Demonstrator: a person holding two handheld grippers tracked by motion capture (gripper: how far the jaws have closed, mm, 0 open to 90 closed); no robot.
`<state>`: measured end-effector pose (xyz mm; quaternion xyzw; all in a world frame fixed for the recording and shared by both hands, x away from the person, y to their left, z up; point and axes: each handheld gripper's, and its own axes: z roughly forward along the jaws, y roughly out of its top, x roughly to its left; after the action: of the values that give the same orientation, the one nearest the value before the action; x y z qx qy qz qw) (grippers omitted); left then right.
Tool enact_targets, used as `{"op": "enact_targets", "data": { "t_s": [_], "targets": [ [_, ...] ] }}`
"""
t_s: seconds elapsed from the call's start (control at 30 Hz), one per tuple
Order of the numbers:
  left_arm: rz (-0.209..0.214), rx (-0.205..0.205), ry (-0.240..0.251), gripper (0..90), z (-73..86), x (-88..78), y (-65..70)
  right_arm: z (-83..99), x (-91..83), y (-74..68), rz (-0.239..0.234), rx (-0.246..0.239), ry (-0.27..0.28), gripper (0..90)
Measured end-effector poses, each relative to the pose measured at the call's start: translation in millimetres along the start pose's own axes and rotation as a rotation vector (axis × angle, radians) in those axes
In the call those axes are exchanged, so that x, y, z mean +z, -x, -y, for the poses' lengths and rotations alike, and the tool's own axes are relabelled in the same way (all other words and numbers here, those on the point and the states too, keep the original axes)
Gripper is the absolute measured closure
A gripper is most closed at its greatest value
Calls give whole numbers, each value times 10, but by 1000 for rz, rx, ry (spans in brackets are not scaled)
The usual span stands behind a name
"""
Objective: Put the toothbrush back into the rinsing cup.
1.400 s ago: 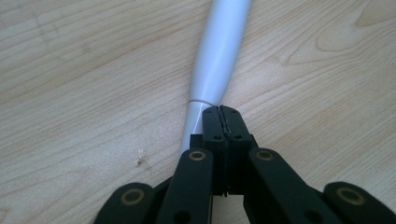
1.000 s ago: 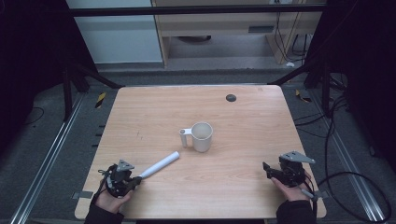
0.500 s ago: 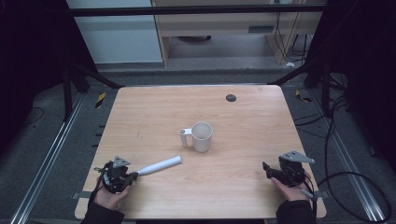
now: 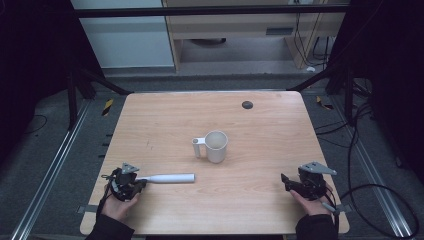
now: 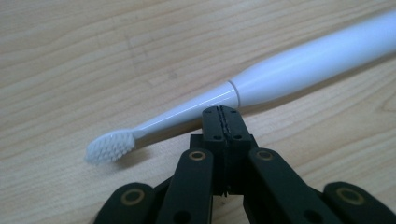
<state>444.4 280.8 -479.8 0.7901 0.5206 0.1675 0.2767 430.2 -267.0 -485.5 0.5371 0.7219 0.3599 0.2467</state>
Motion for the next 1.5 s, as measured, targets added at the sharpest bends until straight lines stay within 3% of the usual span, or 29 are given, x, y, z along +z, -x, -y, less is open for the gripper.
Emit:
{"op": "enact_targets", "data": {
  "t_s": [0.63, 1.5],
  "targets": [
    [-29, -37, 39, 895, -176, 130, -156, -2, 12, 1, -1, -1, -5, 300],
    [-28, -6, 73, 895, -466, 318, -138, 0, 14, 7, -2, 2, -3, 302]
  ]
}}
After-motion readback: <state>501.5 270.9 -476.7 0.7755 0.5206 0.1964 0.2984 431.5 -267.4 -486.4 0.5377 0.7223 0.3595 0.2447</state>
